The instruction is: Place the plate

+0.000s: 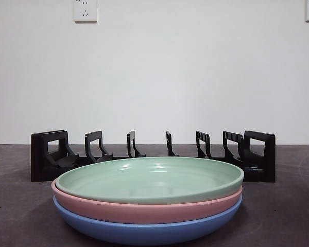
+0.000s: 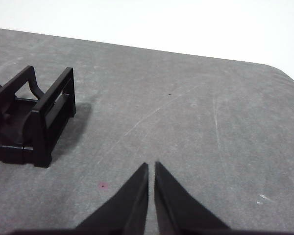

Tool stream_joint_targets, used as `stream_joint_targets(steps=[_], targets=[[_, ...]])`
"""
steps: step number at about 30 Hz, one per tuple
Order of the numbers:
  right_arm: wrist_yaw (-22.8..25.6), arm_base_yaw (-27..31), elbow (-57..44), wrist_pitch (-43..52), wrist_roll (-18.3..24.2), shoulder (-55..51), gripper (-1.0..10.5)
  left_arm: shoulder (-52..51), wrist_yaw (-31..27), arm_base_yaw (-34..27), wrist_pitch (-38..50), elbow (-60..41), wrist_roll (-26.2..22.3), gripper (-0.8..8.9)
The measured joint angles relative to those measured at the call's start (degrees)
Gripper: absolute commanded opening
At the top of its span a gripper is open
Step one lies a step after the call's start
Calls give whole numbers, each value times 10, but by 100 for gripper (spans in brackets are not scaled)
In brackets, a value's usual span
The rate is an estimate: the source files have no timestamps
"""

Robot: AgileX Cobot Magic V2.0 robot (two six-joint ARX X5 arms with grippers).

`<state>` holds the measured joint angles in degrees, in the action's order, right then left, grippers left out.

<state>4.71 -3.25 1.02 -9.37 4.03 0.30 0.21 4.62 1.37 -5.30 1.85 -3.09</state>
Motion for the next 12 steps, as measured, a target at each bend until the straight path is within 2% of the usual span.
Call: stream_joint_targets(steps=[12], targets=[[0,0,0,0,0,0,19,0,0,0,0,0,-21,7]])
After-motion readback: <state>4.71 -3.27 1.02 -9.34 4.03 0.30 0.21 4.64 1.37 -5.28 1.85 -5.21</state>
